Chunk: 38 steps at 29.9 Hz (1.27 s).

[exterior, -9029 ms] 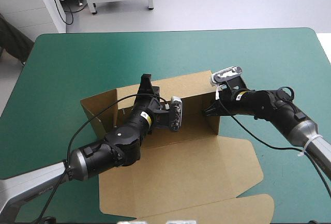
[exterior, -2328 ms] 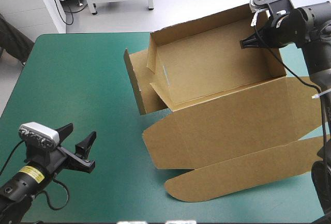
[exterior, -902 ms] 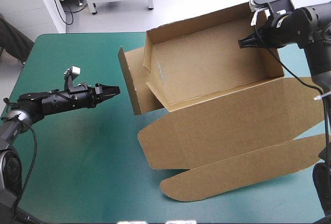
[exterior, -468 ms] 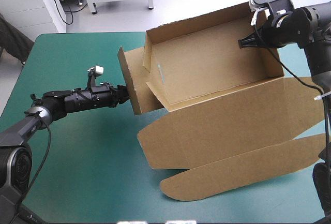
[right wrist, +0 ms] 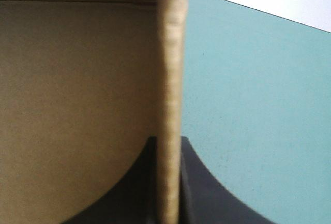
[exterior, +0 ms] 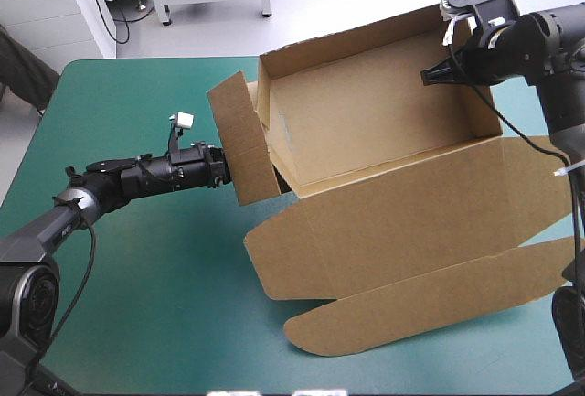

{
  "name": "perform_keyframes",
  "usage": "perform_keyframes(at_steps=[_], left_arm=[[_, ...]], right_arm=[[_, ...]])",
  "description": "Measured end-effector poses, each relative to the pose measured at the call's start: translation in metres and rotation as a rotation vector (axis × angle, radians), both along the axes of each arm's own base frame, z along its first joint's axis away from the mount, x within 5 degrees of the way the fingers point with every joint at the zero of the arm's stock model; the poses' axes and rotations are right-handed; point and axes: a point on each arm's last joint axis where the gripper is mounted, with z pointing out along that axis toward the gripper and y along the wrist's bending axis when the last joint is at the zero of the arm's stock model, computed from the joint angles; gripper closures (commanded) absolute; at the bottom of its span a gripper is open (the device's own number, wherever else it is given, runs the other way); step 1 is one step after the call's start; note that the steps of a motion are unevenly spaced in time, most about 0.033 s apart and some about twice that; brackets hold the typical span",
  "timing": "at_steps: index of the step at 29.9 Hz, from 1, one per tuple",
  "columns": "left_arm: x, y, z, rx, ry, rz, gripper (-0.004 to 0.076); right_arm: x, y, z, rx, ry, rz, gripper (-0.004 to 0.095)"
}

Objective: Fold the box

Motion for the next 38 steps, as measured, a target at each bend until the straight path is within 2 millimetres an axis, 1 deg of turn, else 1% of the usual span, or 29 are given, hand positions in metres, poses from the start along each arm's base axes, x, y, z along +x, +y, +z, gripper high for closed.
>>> perform_keyframes(at_steps=[5,14,23,28,33,38], left_arm=[[-0.009,-0.005,0.016,-0.002,-0.055,-0.020,0.0319],[-0.027,-0.005,0.051,-0.020,-0.156,-0.032,0.0319],[-0.024,-0.007,0.071,-0.063,-0.129,-0.034,0.0319],[-0.022,-0.010,0.073,-0.072,-0.069,-0.001,0.0319],[-0.013,-0.021,0.076,-0.043,-0.026,0.098,0.0319],[-0.006,-0.037,0.084,0.084,-0.005,0.198,0.0319]], right_arm=[[0.011,0.002,-0.011,-0.004,0.033,0.001,0.0928],[0.029,0.007,-0.030,-0.006,0.088,0.005,0.0928],[0.037,0.012,-0.041,0.016,0.122,0.038,0.0926],[0.039,0.014,-0.043,0.028,0.128,0.045,0.0925],[0.040,0.017,-0.044,0.037,0.133,0.041,0.0920],[0.037,0.033,-0.045,-0.019,0.120,0.024,0.0921]])
